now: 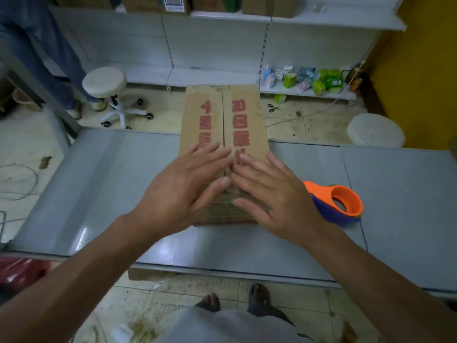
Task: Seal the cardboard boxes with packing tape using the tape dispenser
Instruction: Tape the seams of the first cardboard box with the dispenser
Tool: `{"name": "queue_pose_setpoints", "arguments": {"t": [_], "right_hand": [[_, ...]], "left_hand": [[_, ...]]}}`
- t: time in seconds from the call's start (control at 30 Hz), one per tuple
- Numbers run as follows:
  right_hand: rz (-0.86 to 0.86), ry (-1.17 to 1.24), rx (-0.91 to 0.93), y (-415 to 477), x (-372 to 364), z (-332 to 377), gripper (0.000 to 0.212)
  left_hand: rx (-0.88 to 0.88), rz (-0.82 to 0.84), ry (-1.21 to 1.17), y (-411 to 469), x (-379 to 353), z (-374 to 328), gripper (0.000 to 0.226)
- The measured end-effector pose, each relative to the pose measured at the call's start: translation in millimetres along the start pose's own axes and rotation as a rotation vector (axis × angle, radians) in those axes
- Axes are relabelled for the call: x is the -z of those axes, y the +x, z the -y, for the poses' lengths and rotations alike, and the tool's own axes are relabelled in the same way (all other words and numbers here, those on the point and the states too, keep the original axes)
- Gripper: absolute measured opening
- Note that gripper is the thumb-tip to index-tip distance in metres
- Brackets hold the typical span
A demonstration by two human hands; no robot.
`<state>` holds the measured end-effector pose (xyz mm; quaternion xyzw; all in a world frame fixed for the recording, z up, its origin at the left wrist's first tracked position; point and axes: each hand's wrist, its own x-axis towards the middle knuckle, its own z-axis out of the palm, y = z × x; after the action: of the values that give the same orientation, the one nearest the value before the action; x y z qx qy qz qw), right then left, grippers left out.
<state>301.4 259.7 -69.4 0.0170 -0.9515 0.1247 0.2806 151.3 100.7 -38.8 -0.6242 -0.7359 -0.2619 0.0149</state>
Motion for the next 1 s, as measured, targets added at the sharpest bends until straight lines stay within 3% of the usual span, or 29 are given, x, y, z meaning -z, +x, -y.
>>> {"name": "queue_pose_setpoints", "arguments": {"t": [0.1, 0.27, 0.47, 0.63, 0.8, 0.9, 1.0], "right_hand": [[0.066, -0.034, 0.109, 3, -12, -14, 0.041], [-0.008, -0.037, 0.217, -3, -30, -32, 0.033], [-0.107, 0.018, 0.187, -7, -34, -31, 0.031], [-0.111, 0.067, 0.186, -6, -34, -32, 0.032], [0.009, 0.071, 0.247, -12, -25, -45, 0.037], [0.005, 0.103, 0.119, -19, -30, -42, 0.043], [-0.168, 0.246, -0.144, -25, -42, -17, 0.056]], "left_hand": [[-0.077, 0.071, 0.172, -15, -18, 24, 0.061], [-0.251, -0.143, 0.223, -17, -39, 41, 0.045], [-0.293, -0.289, 0.225, -16, -48, 43, 0.037], [-0.278, -0.238, 0.191, -16, -43, 42, 0.044], [-0.300, -0.157, 0.171, -16, -36, 44, 0.035], [-0.190, -0.167, 0.054, -22, -36, 46, 0.039], [0.140, -0.374, -0.224, -22, -50, 25, 0.051]]}}
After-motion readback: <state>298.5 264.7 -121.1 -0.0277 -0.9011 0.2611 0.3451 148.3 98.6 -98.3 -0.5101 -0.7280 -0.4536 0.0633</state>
